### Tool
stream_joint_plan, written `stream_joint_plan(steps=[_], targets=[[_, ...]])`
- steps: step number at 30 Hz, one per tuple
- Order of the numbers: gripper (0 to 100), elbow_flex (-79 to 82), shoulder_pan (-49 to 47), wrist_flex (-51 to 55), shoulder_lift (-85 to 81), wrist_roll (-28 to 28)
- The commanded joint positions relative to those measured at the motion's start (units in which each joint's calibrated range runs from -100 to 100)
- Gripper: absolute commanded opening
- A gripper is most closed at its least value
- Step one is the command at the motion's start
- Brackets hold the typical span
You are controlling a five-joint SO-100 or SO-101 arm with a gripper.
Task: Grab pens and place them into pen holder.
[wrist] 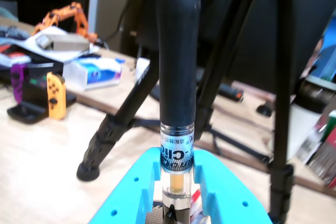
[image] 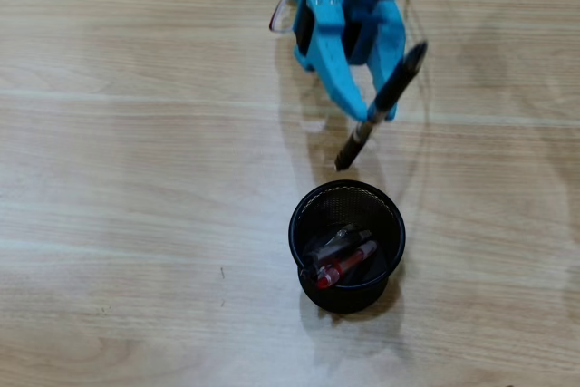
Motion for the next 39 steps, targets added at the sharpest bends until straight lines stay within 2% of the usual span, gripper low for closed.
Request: stream_joint_plan(steps=[1,12,18,26,29,33,39], targets=[[2,-5.95,1.57,-2.03,4.38,-1.53],[2,-7.40,3.12,-1.94,9.73,-4.77],[12,-7.04,3.12,-1.94,9.47,-5.03],[6,-6.86,3.21,-1.30,8.96,-4.35],[3,-5.50,3.12,-0.20,6.24,-2.52],[2,-1.15,3.12,8.45,-1.40,1.25],[2,7.90,3.76,33.42,-18.38,10.83]])
